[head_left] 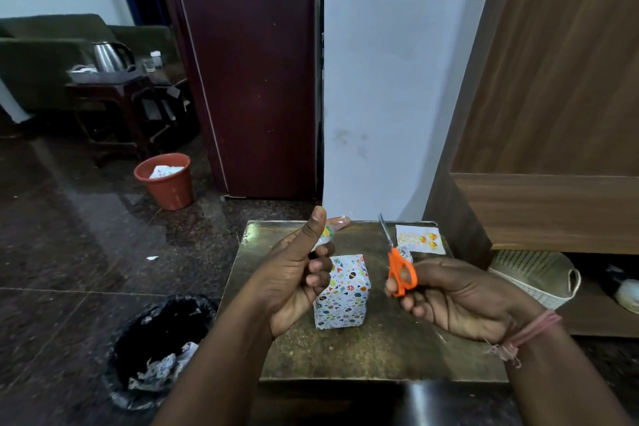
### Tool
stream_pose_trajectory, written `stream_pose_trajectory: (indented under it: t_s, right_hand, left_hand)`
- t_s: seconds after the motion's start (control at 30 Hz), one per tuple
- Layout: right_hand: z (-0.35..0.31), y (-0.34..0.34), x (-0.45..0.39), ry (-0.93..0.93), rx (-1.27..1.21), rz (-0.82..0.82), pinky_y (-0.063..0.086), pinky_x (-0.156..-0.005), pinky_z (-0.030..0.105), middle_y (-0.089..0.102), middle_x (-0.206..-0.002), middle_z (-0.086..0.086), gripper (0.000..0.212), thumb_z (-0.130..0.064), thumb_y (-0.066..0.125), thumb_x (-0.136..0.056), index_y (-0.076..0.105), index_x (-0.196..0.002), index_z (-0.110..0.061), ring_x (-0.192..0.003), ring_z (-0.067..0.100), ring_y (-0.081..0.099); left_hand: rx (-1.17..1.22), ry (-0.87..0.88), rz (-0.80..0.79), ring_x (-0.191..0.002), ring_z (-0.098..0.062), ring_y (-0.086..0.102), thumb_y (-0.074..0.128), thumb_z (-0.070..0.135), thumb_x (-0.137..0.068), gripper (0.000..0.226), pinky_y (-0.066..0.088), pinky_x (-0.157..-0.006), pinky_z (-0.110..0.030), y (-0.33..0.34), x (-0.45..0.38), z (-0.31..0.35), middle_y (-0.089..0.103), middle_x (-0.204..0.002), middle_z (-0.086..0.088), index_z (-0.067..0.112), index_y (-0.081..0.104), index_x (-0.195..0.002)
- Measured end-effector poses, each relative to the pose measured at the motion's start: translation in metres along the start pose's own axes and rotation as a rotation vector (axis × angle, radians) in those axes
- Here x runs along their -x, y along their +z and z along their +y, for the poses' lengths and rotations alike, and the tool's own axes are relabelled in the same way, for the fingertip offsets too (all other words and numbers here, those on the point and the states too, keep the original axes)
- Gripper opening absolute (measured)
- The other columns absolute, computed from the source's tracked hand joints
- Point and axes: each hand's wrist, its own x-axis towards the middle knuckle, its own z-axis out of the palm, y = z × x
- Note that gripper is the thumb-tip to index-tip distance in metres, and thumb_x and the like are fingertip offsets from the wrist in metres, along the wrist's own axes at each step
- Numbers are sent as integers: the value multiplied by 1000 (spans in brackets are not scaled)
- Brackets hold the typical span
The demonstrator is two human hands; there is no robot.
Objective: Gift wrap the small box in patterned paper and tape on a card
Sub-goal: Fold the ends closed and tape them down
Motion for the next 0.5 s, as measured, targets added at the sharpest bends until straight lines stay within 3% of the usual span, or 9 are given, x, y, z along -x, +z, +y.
stream_pose_trajectory:
  t_s: [0.1,0.17,0.27,0.37,0.5]
  right_hand:
    - [7,6,-8,21,79,-139,58,-57,25,65,-90,19,38,-19,91,-72,69,-91,5,-68,19,69]
    - [9,8,-9,39,120,-231,57,-55,24,60,-88,20,39,-23,86,-81,66,-96,6,-68,18,67]
    - [9,10,-12,51,131,-342,54,-50,22,49,-96,26,37,-25,76,-91,63,-105,7,-67,17,65]
    - [12,11,-16,40,125,-377,53,-49,21,37,-111,30,35,-24,73,-93,64,-107,6,-68,18,63]
    - [13,13,-21,31,99,-376,53,-49,21,54,-105,23,34,-23,72,-94,62,-107,7,-68,18,64]
  left_hand:
    - [-63,28,13,-57,-2,27,66,47,-90,28,26,-41,-12,3,2,1,37,-74,4,25,84,-90]
    - [-65,29,19,-58,-3,27,66,47,-91,28,25,-41,-12,7,4,3,37,-74,4,26,84,-93]
    - [-75,50,35,-63,-5,24,60,41,-97,35,22,-44,-12,11,7,5,36,-75,3,35,82,-71]
    - [-75,42,33,-61,-4,25,62,44,-95,33,24,-43,-11,12,7,4,37,-74,4,34,82,-71]
    - [-67,24,30,-59,-3,26,65,46,-91,27,24,-42,-12,10,5,3,37,-74,4,31,84,-78]
